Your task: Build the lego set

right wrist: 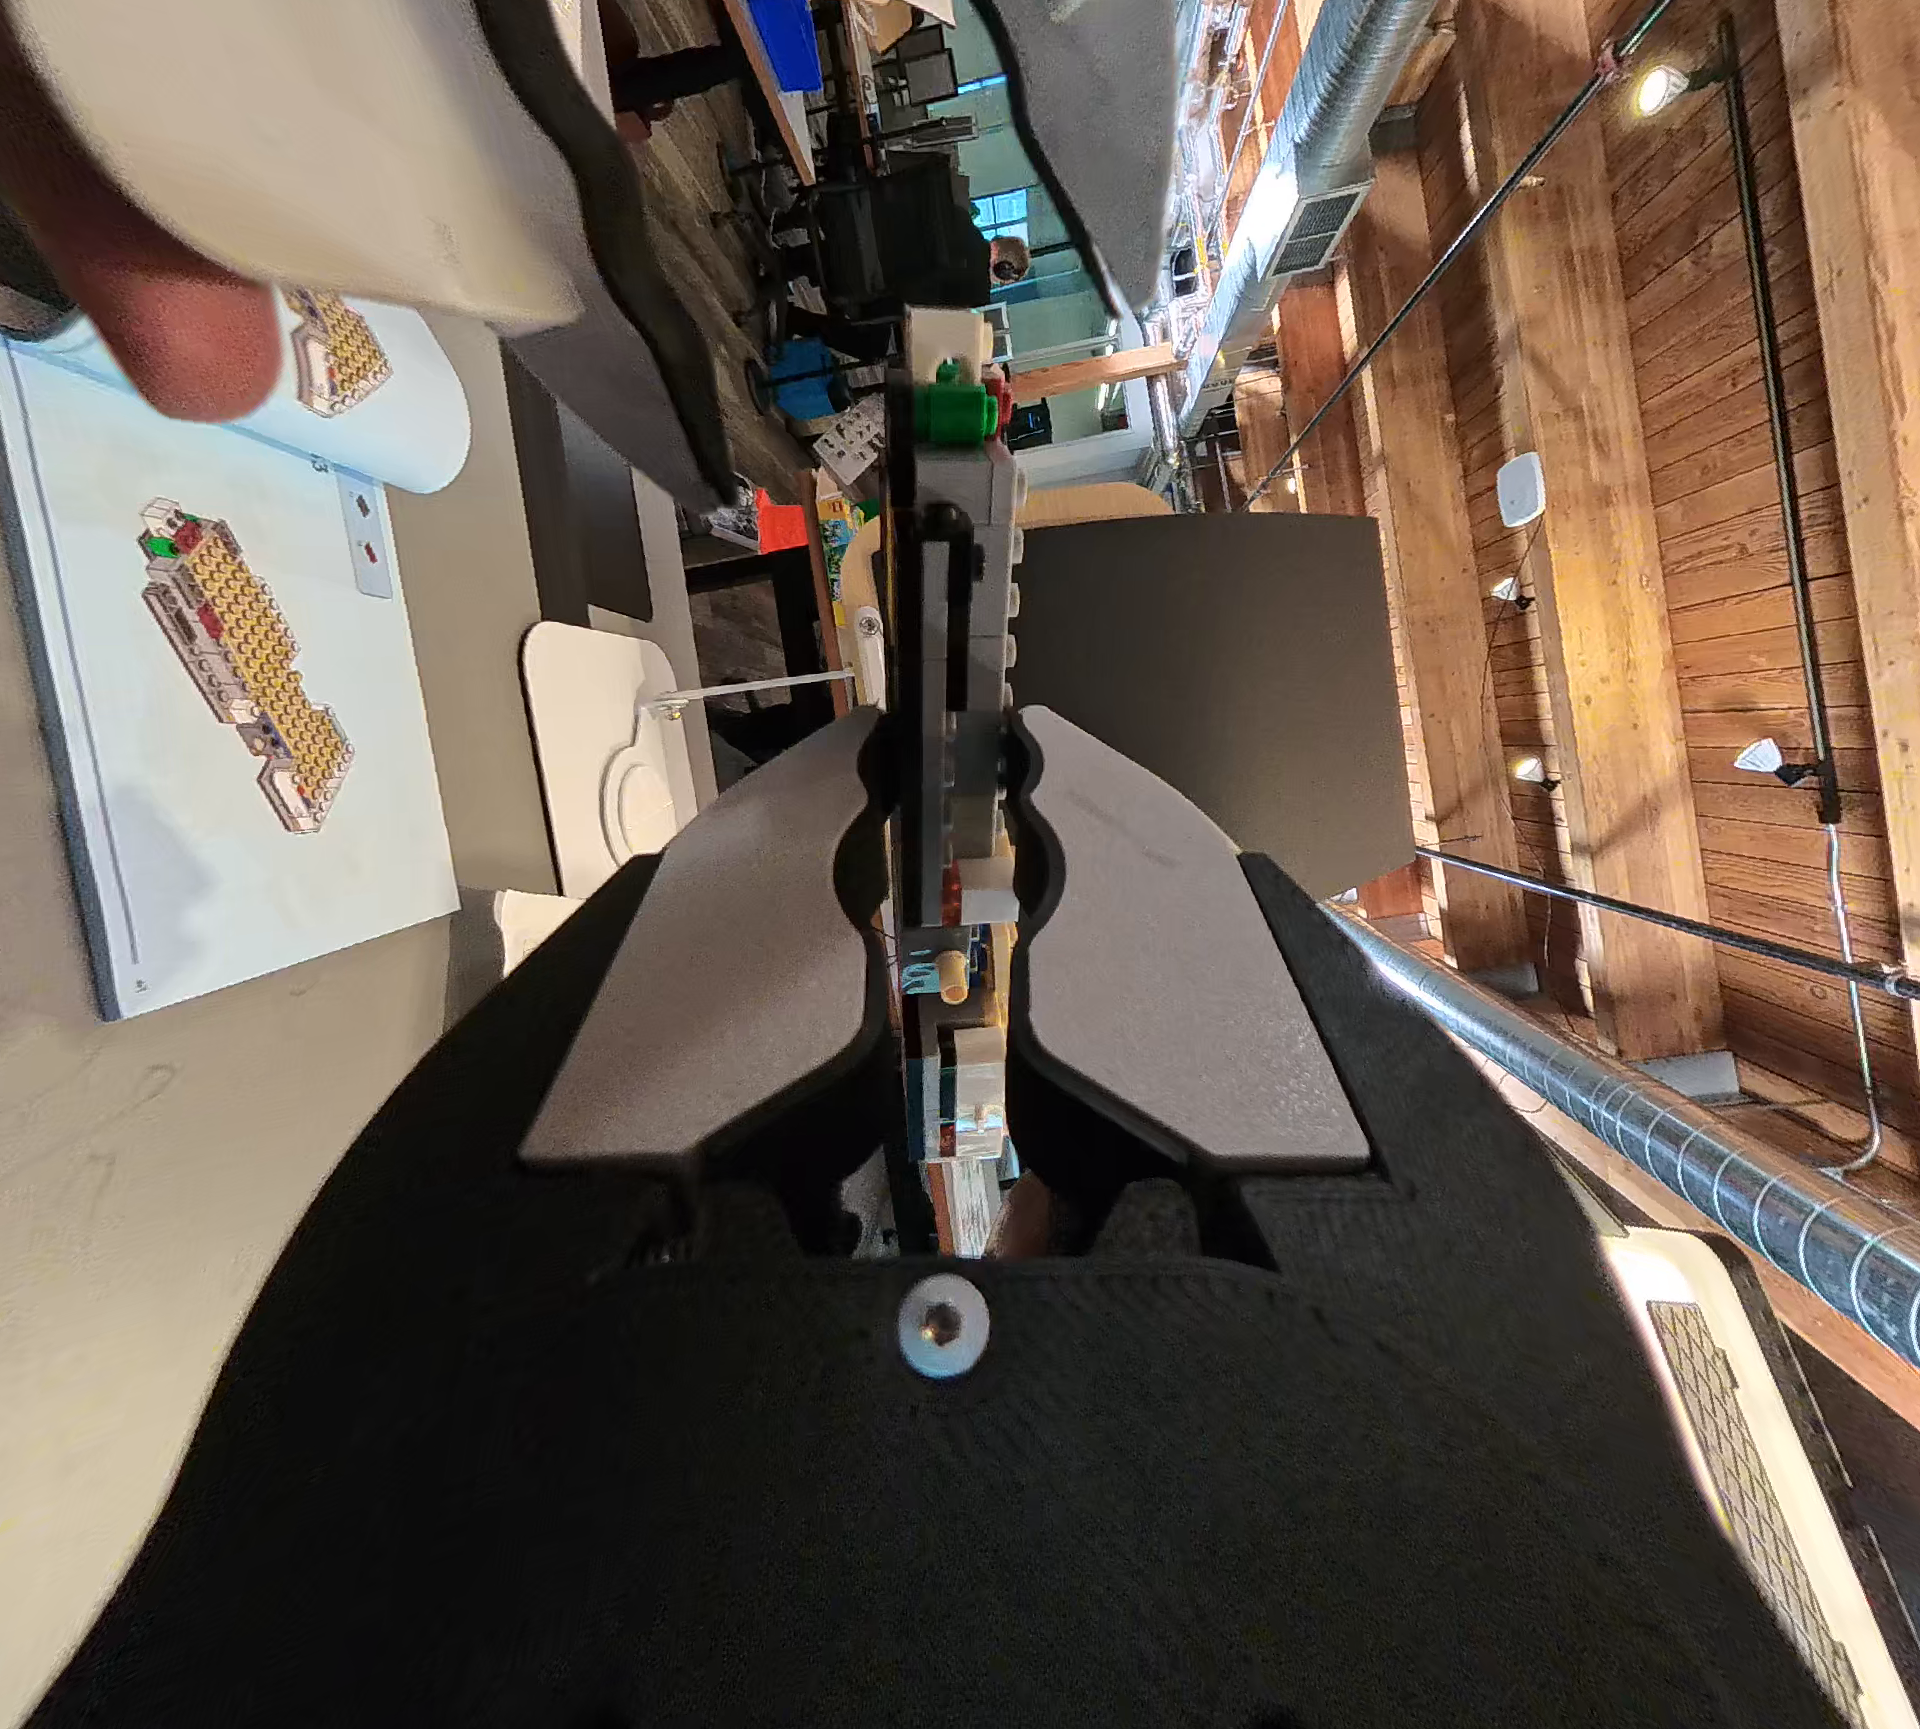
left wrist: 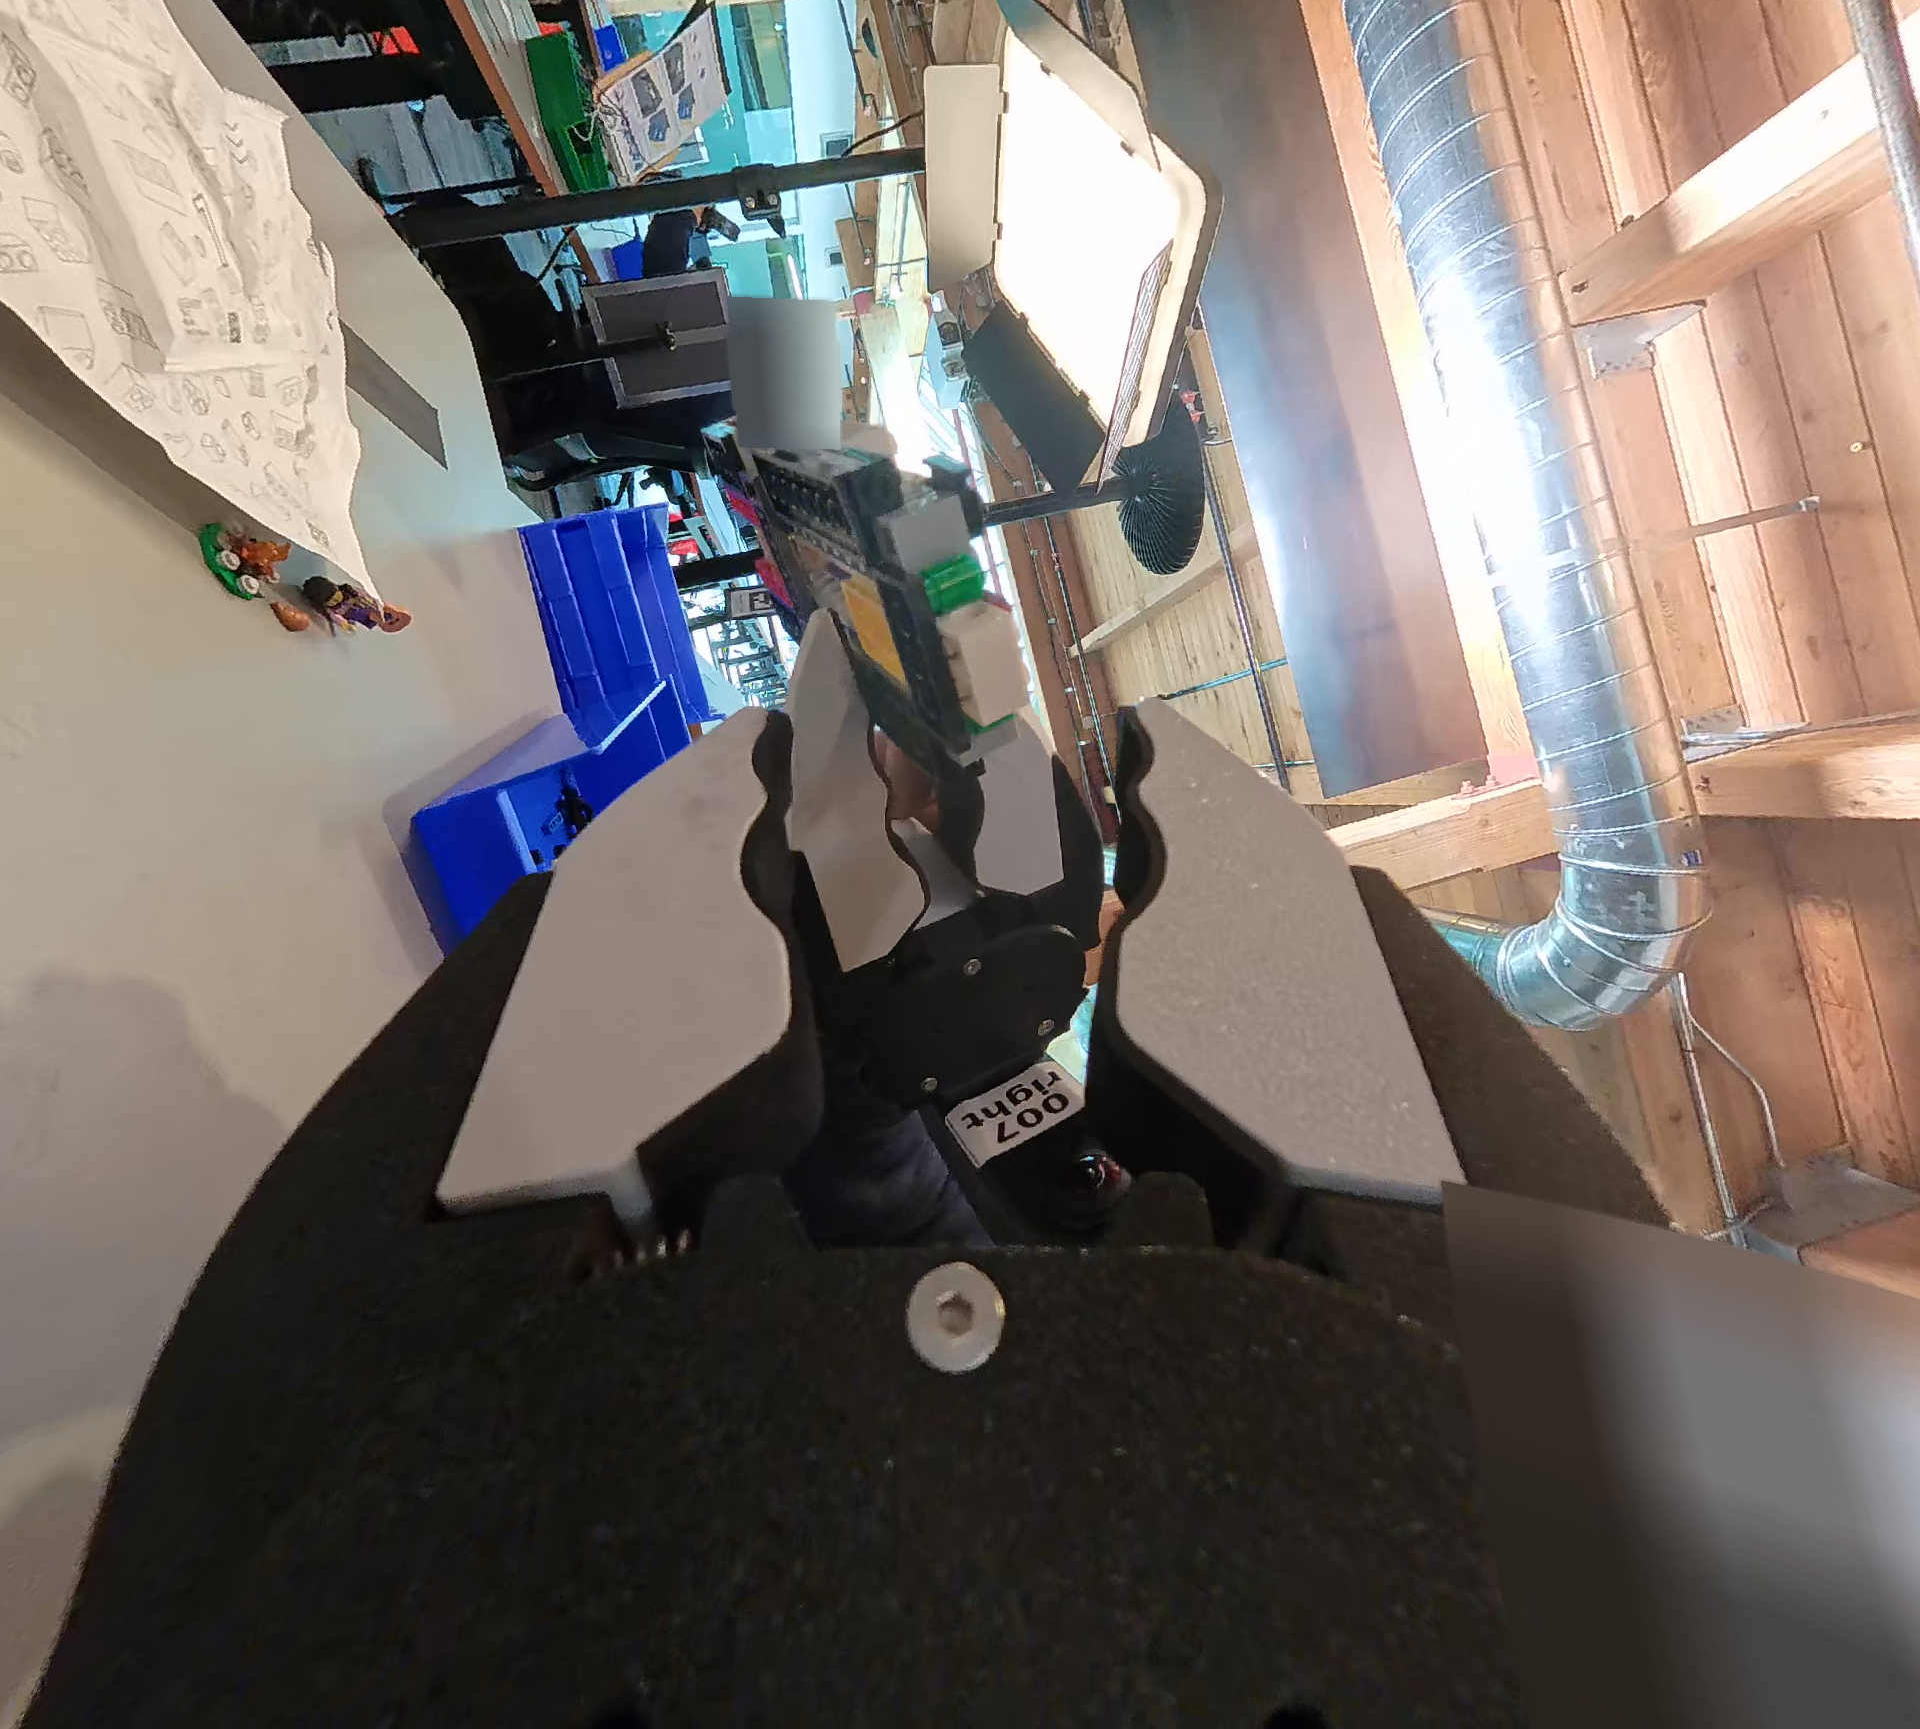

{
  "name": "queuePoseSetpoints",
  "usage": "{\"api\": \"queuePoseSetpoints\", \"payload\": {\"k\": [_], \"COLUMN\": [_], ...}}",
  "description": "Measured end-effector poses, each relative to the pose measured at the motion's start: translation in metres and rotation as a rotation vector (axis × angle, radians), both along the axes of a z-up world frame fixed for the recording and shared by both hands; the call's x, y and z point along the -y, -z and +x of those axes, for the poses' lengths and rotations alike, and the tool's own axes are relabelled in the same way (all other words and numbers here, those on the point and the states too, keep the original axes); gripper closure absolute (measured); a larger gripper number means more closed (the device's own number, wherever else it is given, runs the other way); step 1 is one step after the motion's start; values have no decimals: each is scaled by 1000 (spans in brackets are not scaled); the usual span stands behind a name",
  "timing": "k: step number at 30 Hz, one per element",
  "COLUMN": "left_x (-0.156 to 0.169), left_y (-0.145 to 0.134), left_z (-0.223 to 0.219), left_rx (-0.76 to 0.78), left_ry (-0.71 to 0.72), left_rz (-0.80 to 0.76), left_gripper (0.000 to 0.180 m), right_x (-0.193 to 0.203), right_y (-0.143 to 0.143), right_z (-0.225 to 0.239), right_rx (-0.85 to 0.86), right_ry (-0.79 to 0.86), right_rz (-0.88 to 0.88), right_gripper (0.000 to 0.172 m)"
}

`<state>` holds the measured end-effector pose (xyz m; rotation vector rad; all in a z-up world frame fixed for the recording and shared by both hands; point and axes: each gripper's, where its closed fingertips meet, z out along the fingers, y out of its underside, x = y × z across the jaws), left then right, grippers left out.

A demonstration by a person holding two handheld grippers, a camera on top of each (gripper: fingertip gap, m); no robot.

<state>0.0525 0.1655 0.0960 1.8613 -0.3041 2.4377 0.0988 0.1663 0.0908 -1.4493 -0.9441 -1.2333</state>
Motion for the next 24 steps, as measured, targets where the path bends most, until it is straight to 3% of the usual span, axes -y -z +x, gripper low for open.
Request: {"api": "queuePoseSetpoints", "payload": {"k": [10, 18, 24], "left_x": [-9, -8, -11], "left_y": [-1, -6, -1], "left_z": [11, 17, 20], "left_rx": [-28, -29, -47], "left_ry": [-8, 4, 18], "left_rz": [10, 27, 59], "left_gripper": [120, 120, 120], "right_x": [-3, -5, -5], "right_y": [-3, -1, 4], "right_z": [3, 2, -2], "right_rx": [-103, -60, 86], "right_ry": [-23, -29, -30], "right_rz": [2, 7, 27], "right_gripper": [153, 153, 152]}}
